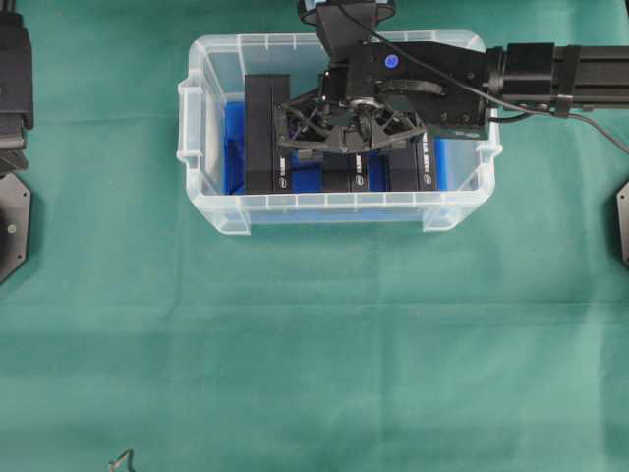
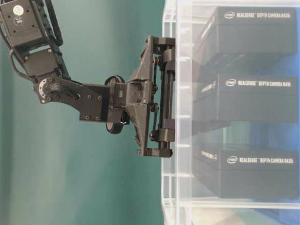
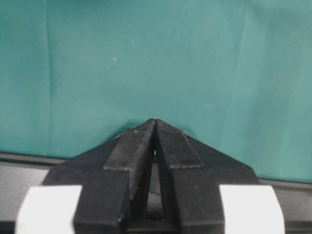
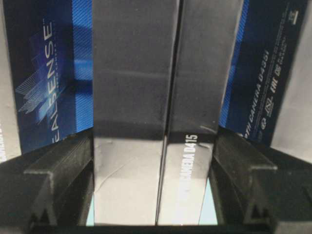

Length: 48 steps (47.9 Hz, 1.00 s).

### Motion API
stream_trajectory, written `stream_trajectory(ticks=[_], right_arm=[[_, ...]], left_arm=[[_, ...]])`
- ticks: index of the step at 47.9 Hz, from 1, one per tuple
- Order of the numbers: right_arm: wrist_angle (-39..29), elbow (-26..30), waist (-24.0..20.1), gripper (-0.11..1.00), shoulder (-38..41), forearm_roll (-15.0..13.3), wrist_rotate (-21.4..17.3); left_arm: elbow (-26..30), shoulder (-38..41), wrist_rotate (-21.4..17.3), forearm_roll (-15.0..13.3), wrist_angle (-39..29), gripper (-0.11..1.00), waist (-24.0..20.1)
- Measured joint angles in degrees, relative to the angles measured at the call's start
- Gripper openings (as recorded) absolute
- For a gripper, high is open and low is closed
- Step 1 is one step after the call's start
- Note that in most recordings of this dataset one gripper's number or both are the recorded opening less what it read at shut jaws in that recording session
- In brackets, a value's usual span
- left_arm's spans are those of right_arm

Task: Take the box out of the case with the right arm.
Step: 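Close the right gripper on the middle box and lift it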

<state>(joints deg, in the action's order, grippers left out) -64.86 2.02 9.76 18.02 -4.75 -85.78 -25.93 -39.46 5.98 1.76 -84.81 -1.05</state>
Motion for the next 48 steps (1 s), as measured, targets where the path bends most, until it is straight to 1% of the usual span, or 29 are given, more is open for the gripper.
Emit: stream_trajectory(ticks=[7, 22, 27, 36, 48], right_arm=[[-1.58, 2.20, 0.09, 0.65, 0.00, -0.09, 0.09], [-10.90, 8.09, 0.00, 0.65, -0.53, -0.18, 0.09], [-13.62, 10.28, -0.09, 0.65, -1.85, -0.35, 0.09], [-18.81, 15.91, -0.18, 0.65, -4.39, -1.85, 0.09], [-25.40, 23.38, -0.97, 0.65, -4.57, -4.22, 0.18]], left_arm=[[0.09, 0.00, 0.00, 0.00, 0.00, 0.00, 0.00], [0.09, 0.00, 0.00, 0.09, -0.09, 0.00, 0.00], [0.00, 0.00, 0.00, 0.09, 0.00, 0.00, 0.00], [0.00, 0.00, -0.18, 0.09, -0.09, 0.00, 0.00], [0.09, 0.00, -0.18, 0.00, 0.00, 0.00, 0.00]])
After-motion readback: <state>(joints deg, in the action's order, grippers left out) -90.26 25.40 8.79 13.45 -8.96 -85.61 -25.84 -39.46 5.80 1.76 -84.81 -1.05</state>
